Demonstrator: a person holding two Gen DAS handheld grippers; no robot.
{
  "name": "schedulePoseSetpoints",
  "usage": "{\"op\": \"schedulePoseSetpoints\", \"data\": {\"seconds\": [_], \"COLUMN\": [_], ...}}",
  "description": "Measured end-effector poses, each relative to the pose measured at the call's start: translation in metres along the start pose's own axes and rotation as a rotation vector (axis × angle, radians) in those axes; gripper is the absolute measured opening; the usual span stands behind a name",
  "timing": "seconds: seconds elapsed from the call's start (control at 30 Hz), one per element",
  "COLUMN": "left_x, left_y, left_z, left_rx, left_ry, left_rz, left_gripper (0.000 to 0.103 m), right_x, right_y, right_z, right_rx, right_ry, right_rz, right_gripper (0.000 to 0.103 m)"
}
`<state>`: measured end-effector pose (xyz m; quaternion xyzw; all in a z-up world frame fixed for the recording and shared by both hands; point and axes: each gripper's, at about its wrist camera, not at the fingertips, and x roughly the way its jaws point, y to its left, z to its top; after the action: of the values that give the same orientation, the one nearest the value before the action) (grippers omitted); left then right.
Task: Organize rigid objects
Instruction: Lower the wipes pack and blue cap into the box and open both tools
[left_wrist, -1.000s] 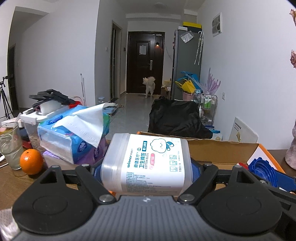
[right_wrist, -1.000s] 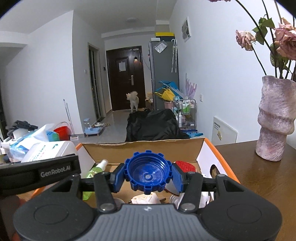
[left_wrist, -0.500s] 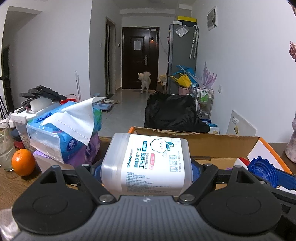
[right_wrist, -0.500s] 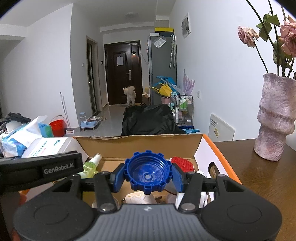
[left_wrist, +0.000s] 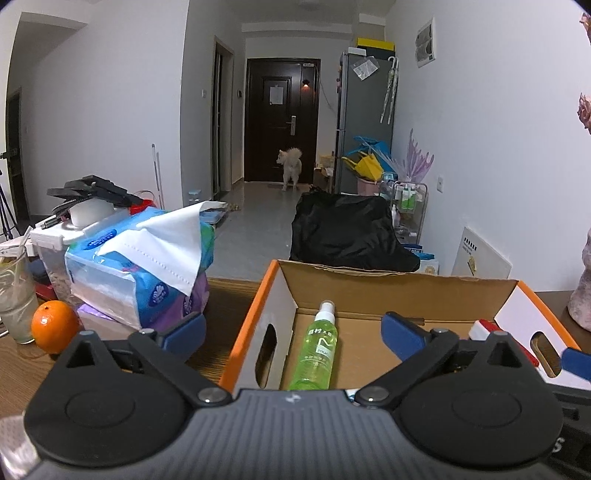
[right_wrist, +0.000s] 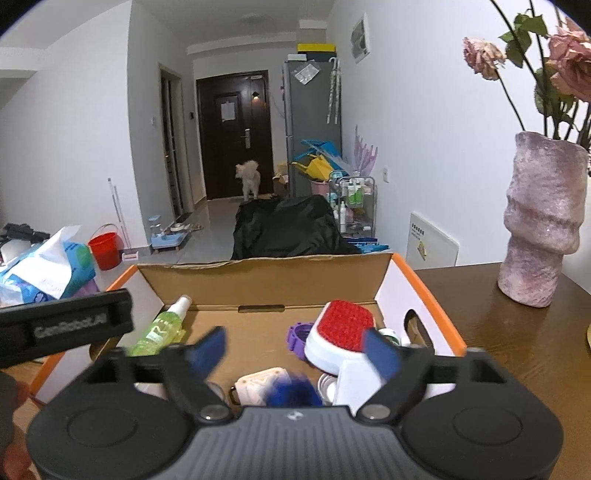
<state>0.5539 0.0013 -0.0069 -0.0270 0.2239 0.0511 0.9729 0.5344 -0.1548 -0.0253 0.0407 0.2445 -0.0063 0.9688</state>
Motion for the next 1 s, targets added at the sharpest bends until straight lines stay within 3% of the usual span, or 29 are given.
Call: {"op": "schedulePoseSetpoints", "data": {"seconds": [0.17,0.5,1.0], "left_x": [-0.001,-0.013,-0.064], "left_y": [0.006,0.014,0.021], "left_z": [0.001,0.004,0.003], "left_rx": [-0.018,-0.039,-0.030], "left_ry": [0.010,-0.005,-0.050], "left_rz": [-0.001,-0.001,0.007], "left_gripper": [0.103,0.103,0.103], "right_x": [-0.003,-0.010,-0.052], "right_y": [-0.002,-0.001,-0.006], "right_z": [0.000,0.002,-0.002], "right_rx": [0.013,0.014,-0.023], "right_ry": [-0.009,-0.014,-0.073], "right_rz": [0.003,0.017,0.061], "right_gripper": [0.103,0.103,0.103]}}
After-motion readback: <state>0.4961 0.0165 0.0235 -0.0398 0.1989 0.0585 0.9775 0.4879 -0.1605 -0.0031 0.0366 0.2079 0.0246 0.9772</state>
